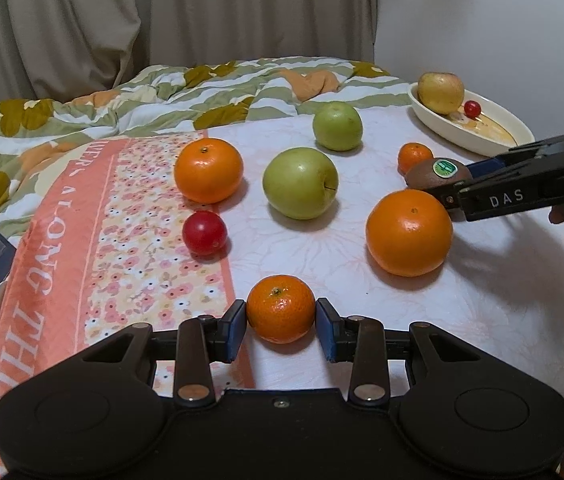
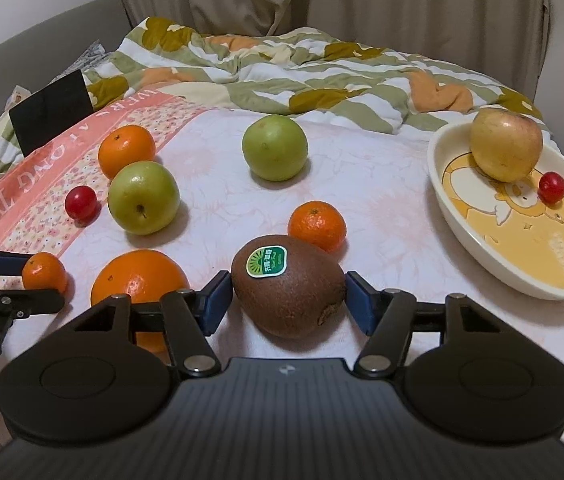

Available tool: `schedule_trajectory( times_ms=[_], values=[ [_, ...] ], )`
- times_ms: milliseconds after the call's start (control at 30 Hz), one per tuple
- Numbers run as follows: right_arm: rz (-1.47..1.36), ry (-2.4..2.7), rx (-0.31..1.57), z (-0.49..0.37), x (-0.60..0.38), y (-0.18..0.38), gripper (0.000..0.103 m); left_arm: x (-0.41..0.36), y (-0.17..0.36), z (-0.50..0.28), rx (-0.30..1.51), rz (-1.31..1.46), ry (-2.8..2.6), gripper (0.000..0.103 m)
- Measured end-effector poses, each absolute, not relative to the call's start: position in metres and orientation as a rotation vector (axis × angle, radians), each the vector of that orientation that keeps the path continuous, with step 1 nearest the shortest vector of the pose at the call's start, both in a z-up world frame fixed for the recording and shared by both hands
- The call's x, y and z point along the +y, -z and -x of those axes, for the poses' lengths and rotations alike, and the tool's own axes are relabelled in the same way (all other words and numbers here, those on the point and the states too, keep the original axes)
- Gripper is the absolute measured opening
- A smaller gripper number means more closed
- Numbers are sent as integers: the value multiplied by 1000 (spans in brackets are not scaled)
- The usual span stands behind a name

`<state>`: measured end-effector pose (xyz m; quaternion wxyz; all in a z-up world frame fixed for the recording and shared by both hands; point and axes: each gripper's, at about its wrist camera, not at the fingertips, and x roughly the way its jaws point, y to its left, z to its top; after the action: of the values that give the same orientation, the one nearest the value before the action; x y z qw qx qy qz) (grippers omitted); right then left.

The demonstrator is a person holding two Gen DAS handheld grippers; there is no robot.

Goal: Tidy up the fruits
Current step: 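Grasp the tangerine with the left tool while the right tool grasps the kiwi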

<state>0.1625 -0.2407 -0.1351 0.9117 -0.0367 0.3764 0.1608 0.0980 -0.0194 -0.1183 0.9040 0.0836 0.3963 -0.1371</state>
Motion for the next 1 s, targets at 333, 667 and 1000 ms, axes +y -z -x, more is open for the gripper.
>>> schedule_trajectory(
  times_ms=[333, 667, 1000],
  values=[
    [59, -315, 757, -146, -239, 120, 76, -11, 99, -88, 787, -154, 270, 41],
    [18, -278, 703, -114, -247, 72, 76, -9, 60, -69, 740, -139, 264, 41],
    [-49, -173, 661, -81, -285, 16, 76, -34, 16, -60, 678, -87, 287, 41]
  ],
)
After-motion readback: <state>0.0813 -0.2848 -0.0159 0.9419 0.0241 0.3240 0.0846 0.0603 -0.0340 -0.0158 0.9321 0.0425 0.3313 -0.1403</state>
